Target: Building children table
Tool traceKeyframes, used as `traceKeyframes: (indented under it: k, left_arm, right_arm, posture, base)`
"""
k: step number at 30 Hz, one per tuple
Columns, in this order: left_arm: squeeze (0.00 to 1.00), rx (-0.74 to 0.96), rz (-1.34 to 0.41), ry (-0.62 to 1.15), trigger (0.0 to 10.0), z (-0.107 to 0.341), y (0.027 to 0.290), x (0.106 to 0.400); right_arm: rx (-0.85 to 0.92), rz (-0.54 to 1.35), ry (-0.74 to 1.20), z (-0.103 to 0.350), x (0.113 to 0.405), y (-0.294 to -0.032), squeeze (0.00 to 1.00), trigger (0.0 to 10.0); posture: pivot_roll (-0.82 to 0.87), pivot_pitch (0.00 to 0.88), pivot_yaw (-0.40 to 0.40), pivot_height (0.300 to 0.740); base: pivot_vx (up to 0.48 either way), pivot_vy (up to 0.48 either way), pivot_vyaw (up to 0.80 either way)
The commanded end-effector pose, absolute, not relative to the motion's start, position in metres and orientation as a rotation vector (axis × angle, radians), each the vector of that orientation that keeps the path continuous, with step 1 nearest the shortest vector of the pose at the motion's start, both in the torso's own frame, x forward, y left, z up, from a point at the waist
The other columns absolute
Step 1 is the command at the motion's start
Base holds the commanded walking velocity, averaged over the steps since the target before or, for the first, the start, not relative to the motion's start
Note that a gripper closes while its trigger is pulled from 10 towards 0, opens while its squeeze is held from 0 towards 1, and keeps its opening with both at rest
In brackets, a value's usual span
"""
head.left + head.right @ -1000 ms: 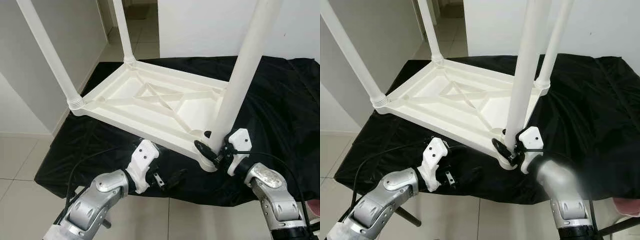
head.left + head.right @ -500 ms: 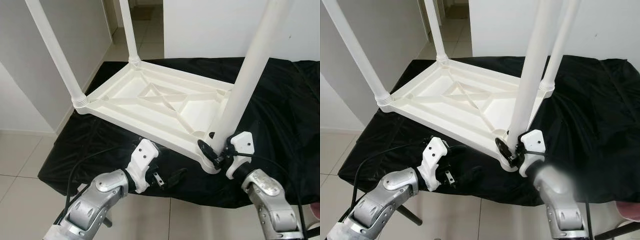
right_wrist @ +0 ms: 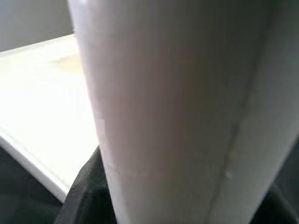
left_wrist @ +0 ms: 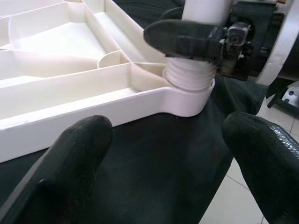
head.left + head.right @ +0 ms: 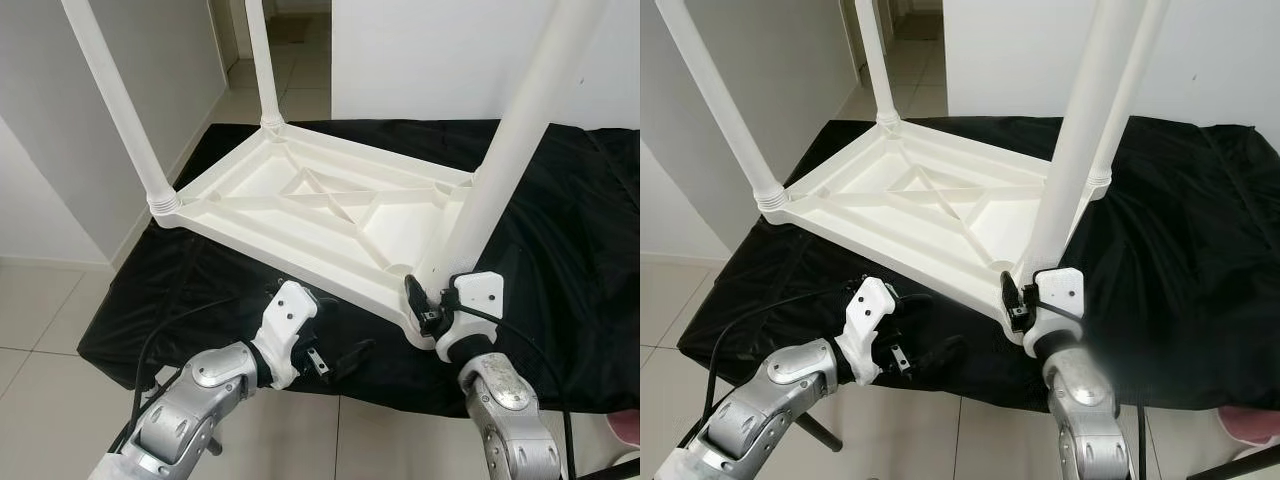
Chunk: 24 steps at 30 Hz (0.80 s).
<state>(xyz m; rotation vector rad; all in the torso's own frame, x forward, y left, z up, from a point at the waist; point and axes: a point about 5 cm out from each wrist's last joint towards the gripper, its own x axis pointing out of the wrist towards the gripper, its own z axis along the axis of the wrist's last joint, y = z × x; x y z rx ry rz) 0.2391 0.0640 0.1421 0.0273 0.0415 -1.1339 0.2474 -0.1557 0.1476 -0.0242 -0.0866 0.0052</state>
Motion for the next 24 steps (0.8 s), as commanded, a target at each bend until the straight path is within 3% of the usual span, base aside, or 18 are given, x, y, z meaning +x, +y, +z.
traceKeyframes:
  k: [1, 8, 14, 15, 24]
  left_arm:
    - [0.00, 0.032, -1.149, 0.055, 10.0, 0.141, 0.065, 0.240]
    - [0.00, 0.025, -1.140, 0.052, 10.0, 0.141, 0.065, 0.240]
    - [0.00, 0.026, -1.143, 0.052, 10.0, 0.141, 0.064, 0.240]
    - [0.00, 0.026, -1.142, 0.051, 10.0, 0.141, 0.064, 0.241]
    - [0.00, 0.030, -1.134, 0.052, 10.0, 0.141, 0.066, 0.241]
  right_arm:
    - [0.021, -0.095, -0.029, 0.138, 0.244, -0.157, 0.00, 10.0]
    - [0.060, -0.129, -0.031, 0.141, 0.245, -0.140, 0.00, 10.0]
    - [0.070, -0.119, -0.042, 0.144, 0.246, -0.141, 0.00, 10.0]
    - [0.074, -0.092, -0.053, 0.146, 0.246, -0.141, 1.00, 10.0]
    - [0.027, 0.036, -0.130, 0.159, 0.244, -0.152, 1.00, 10.0]
  posture:
    - [-0.11, 0.030, 0.075, 0.740]
    - [-0.11, 0.027, 0.076, 0.740]
    - [-0.11, 0.027, 0.075, 0.740]
    - [-0.11, 0.028, 0.075, 0.740]
    - [-0.11, 0.033, 0.073, 0.740]
  base:
    - [0.000, 0.000, 0.00]
    - [0.000, 0.000, 0.00]
    - [0.000, 0.000, 0.00]
    - [0.000, 0.000, 0.00]
    - [0.000, 0.000, 0.00]
